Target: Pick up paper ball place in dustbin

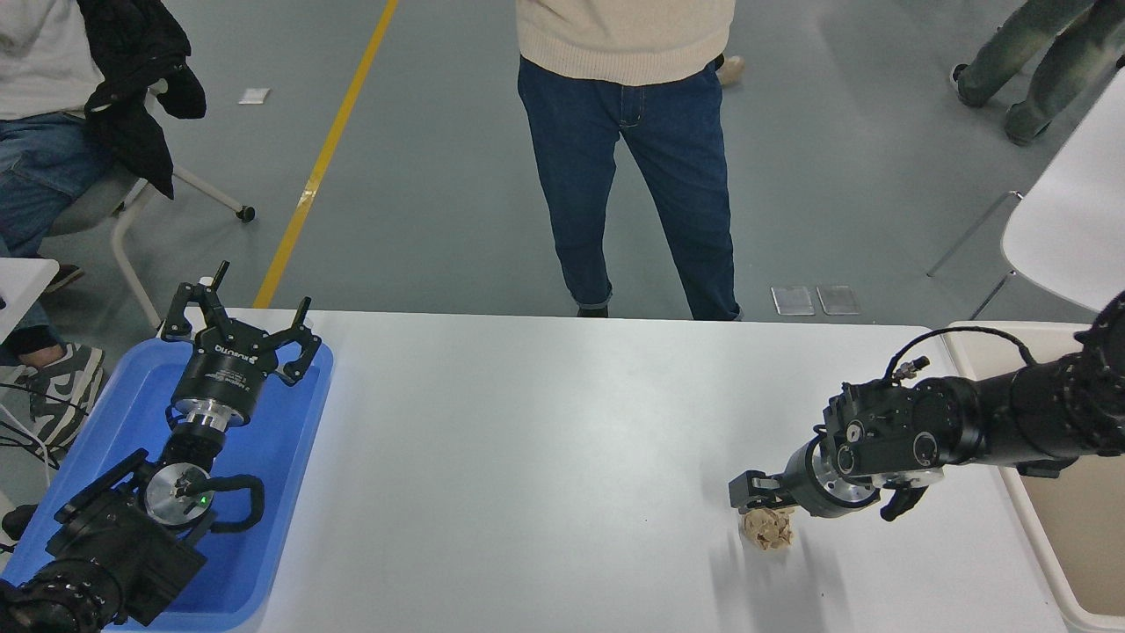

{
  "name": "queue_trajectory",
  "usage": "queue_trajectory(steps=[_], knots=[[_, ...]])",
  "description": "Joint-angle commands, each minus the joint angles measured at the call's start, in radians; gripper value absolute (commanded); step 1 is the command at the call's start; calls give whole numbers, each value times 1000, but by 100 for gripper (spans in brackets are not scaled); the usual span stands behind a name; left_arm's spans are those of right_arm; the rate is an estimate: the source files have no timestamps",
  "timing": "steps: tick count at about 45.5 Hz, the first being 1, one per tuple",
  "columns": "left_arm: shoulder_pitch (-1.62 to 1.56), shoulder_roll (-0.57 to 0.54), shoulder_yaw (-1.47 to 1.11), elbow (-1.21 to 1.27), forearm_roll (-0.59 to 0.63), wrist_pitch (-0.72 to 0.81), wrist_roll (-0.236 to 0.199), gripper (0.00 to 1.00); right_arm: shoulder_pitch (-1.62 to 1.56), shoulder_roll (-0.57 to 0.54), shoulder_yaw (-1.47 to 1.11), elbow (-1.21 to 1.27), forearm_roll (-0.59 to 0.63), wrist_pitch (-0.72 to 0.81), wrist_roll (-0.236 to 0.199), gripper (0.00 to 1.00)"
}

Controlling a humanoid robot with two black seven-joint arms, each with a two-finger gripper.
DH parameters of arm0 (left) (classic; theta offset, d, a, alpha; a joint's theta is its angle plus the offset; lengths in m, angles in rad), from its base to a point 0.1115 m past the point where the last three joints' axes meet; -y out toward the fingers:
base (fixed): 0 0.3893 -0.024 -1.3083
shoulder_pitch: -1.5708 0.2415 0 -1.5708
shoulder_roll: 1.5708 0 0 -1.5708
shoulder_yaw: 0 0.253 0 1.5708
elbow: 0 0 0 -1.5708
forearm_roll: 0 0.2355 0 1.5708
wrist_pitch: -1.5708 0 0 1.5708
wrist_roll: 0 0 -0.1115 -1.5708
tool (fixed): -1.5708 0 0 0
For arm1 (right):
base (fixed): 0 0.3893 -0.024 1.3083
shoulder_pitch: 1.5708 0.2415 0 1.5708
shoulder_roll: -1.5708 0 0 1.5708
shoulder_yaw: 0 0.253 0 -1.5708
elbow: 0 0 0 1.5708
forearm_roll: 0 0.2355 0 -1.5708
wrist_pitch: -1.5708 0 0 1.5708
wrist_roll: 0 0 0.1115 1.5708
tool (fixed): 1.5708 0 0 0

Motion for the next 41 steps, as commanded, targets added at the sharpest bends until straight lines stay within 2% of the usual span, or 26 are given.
queue_trajectory(steps=[1,16,22,26,30,41], knots=[[1,0,0,0,-1,0,0,100,-34,8,11,-26,0,-8,-1,90],[1,0,0,0,-1,0,0,100,-57,6,11,-40,15,-10,-1,59],[-1,0,0,0,-1,0,0,100,-59,6,14,-40,21,-10,-1,36],[-1,0,0,0,-1,0,0,100,-62,5,14,-40,23,-8,-2,16],[1,0,0,0,0,0,0,100,-60,0,14,-36,30,1,-2,0],[-1,0,0,0,-1,0,0,100,-1,-58,5,16,96,42,-1,0]])
